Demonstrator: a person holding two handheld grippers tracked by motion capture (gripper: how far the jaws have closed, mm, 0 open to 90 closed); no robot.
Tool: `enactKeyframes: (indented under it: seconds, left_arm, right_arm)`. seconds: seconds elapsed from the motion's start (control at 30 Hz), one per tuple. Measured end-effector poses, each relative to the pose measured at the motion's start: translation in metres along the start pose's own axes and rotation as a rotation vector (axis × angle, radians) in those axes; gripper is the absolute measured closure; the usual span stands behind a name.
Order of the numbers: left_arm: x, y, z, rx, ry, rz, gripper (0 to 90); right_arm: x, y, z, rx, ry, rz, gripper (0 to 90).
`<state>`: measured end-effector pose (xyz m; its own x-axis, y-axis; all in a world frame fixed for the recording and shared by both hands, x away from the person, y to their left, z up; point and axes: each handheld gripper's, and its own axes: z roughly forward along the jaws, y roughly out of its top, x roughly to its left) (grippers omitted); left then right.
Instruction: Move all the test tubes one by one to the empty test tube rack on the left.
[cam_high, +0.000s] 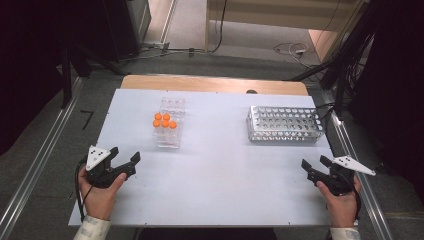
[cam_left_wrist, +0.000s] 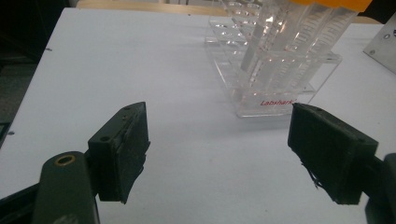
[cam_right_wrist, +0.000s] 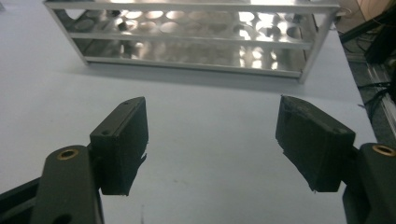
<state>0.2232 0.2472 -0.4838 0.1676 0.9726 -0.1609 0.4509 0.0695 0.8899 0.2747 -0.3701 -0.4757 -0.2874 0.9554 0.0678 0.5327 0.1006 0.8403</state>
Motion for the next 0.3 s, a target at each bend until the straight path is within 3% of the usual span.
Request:
enactKeyframes:
  seconds: [0.3]
  left_arm:
    - [0.004, -0.002, 0.002, 0.018, 0.028, 0.001, 20.1]
  right_arm:
    - [-0.022, -0.012, 0.001, 0.044, -0.049, 0.035, 20.5]
